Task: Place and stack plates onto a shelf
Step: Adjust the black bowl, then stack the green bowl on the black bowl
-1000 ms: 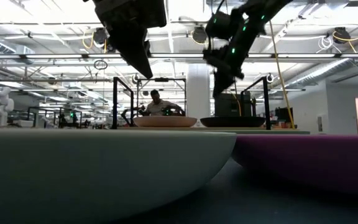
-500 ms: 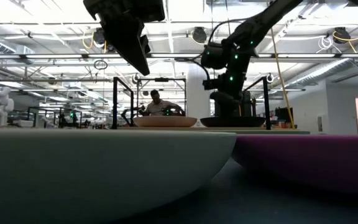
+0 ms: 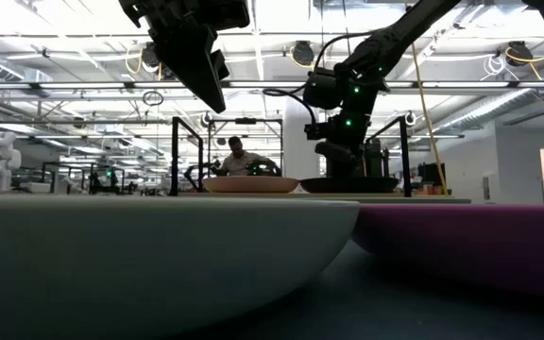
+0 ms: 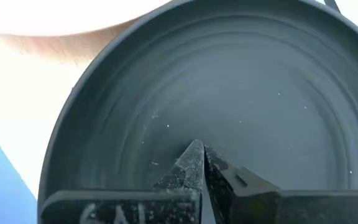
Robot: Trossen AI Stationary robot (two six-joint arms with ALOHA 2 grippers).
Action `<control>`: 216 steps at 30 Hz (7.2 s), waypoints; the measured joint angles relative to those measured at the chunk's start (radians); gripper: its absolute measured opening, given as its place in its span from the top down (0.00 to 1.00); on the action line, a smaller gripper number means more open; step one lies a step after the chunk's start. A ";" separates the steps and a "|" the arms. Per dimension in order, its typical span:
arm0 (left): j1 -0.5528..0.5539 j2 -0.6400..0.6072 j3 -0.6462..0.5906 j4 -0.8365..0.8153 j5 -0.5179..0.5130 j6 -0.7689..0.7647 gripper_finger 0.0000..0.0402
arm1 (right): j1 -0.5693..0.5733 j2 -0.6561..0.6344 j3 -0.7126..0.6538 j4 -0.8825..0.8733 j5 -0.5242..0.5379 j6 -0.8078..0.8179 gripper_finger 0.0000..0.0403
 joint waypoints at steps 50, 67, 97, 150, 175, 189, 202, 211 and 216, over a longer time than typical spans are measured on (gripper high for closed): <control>-0.034 0.000 0.000 0.007 -0.001 -0.043 0.88 | 0.693 -0.450 -0.127 -0.246 0.108 0.274 0.99; -0.094 0.000 0.000 -0.012 -0.057 -0.184 0.88 | 0.924 -0.451 -0.378 -0.039 0.049 0.302 0.66; -0.405 0.000 0.000 0.005 -0.246 -0.469 0.88 | 0.966 -0.450 -0.741 0.414 0.082 0.017 0.93; -0.705 0.001 -0.172 0.048 -0.492 -0.881 0.88 | 0.884 -0.449 -0.182 0.025 0.219 -0.279 1.00; -0.726 0.001 -0.172 0.048 -0.527 -0.880 0.88 | 0.398 -0.446 -0.126 0.089 0.045 -0.531 1.00; -0.725 0.001 -0.172 0.048 -0.548 -0.873 0.88 | 0.281 -0.444 -0.289 0.240 0.003 -0.576 1.00; -0.725 0.001 -0.172 0.049 -0.552 -0.867 0.88 | 0.193 -0.444 -0.370 0.266 0.002 -0.546 1.00; -0.725 0.001 -0.172 0.049 -0.553 -0.869 0.88 | 0.164 -0.444 -0.370 0.264 0.001 -0.477 1.00; -0.725 0.001 -0.172 0.049 -0.553 -0.869 0.88 | 0.164 -0.444 -0.370 0.251 -0.034 -0.460 1.00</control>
